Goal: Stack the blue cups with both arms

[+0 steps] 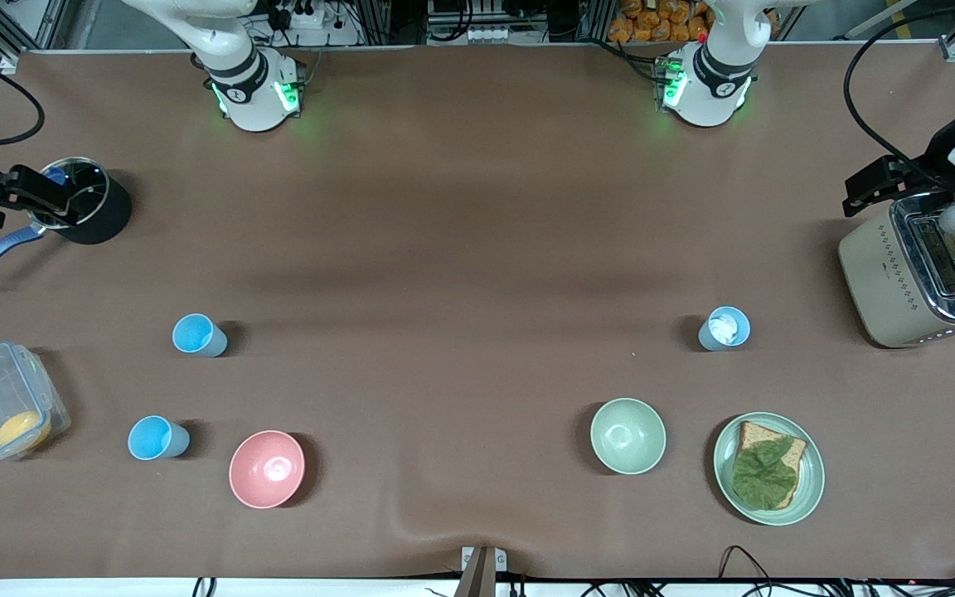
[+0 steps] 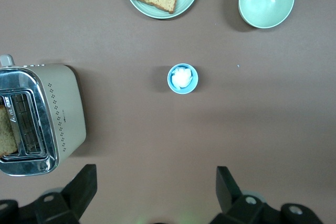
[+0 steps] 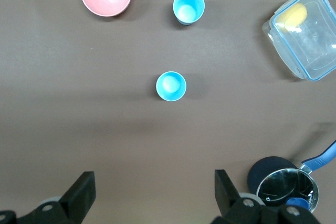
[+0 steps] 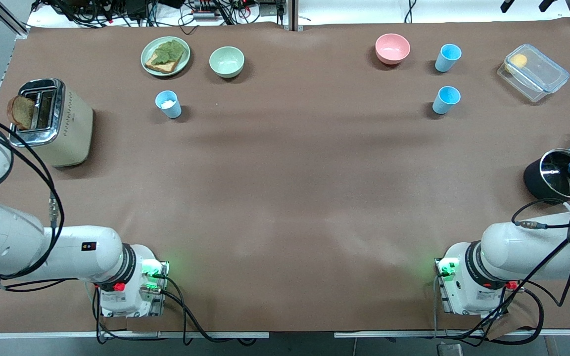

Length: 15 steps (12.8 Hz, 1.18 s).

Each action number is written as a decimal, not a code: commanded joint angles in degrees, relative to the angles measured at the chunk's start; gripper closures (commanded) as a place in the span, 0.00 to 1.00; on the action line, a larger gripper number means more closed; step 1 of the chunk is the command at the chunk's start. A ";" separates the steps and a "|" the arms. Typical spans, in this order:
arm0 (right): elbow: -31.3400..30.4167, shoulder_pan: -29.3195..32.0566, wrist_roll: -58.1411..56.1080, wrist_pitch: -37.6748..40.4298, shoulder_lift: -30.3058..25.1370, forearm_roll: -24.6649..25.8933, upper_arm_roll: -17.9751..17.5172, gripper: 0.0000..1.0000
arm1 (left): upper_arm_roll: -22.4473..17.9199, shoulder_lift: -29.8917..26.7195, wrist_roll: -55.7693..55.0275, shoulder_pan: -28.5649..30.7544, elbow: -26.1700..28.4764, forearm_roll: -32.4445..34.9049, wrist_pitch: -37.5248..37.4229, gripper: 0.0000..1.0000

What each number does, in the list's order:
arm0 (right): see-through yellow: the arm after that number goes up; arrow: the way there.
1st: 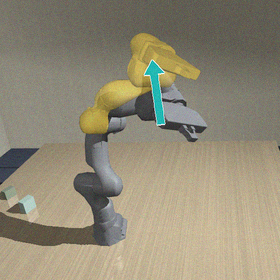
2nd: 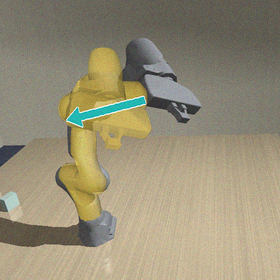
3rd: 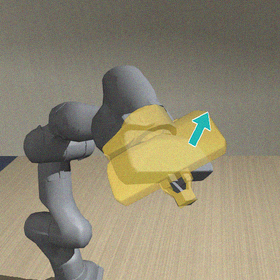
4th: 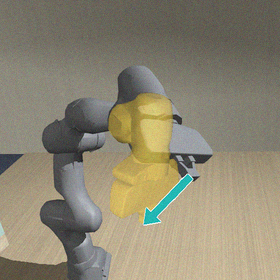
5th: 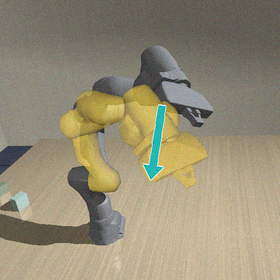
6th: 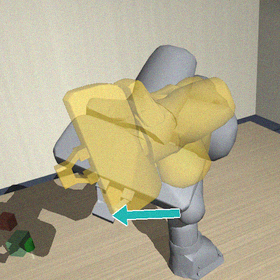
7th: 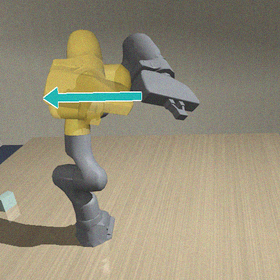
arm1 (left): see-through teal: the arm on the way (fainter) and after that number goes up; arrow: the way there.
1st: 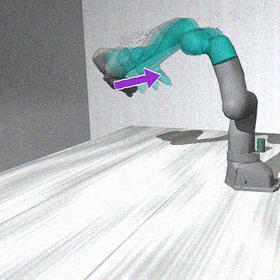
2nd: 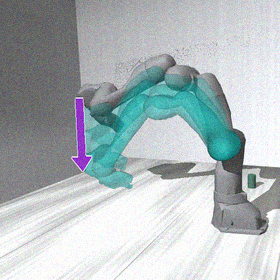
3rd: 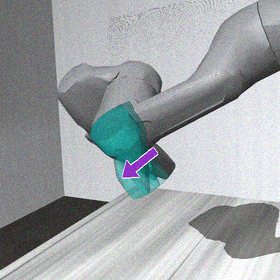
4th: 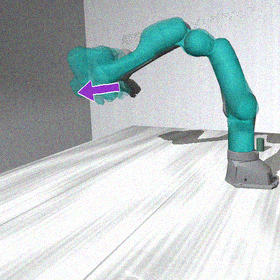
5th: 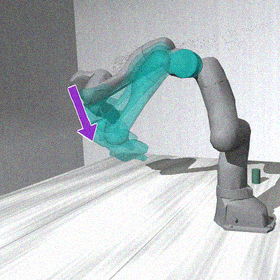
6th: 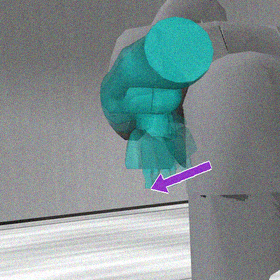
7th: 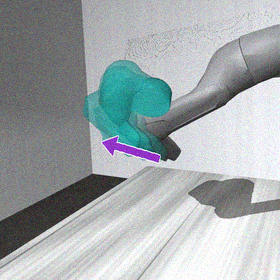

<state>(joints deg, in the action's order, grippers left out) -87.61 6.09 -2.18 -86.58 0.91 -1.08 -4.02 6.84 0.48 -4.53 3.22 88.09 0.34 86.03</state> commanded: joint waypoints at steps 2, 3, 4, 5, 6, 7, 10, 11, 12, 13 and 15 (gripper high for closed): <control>0.42 -0.03 0.16 0.71 -0.38 -0.32 0.07 0.00 | 0.10 0.84 -0.13 -0.23 -1.79 0.01 -1.65 0.00; 0.42 -0.03 0.16 0.80 -0.38 -0.32 0.07 0.00 | 0.10 1.36 0.05 0.03 -1.79 0.01 -1.65 0.00; 0.42 -0.03 0.16 0.80 -0.38 -0.32 0.07 0.00 | 0.02 1.80 0.74 0.38 -1.52 -0.07 -1.56 0.00; 0.42 -0.03 0.16 0.80 -0.38 -0.32 0.07 0.00 | -0.07 3.81 1.01 0.82 -1.70 -0.60 -1.39 0.00; 0.42 -0.03 0.16 0.80 -0.38 -0.32 0.07 0.00 | -0.07 5.74 0.93 1.35 -1.52 -0.95 -0.60 0.00; 0.42 -0.03 0.16 0.89 -0.38 -0.32 0.07 0.00 | -0.07 7.59 0.67 1.26 -0.83 -0.95 1.32 0.00; 0.42 -0.03 0.16 0.97 -0.38 -0.32 0.07 0.00 | -0.07 11.11 -0.04 1.18 6.10 -0.95 10.88 0.00; 0.42 -0.03 0.16 0.97 -0.38 -0.32 0.07 0.00 | -0.07 12.08 -0.39 0.91 8.74 -0.95 14.40 0.00; 0.42 -0.03 0.16 0.97 -0.38 -0.32 0.07 0.00 | -0.07 13.92 -0.48 1.09 10.85 -0.95 18.00 0.00; 0.42 -0.03 0.16 0.97 -0.38 -0.32 0.07 0.00 | 0.01 15.76 -0.48 1.26 12.35 -0.95 21.43 0.00; 0.42 -0.03 0.16 1.06 -0.38 -0.32 0.07 0.00 | 0.01 17.97 -0.48 1.18 15.34 -0.95 27.50 0.00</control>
<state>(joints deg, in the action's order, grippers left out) -87.55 6.10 -2.18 -86.29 0.91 -1.08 -4.01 6.62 17.89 -4.62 4.10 100.67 0.33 109.34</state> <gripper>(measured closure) 0.000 0.000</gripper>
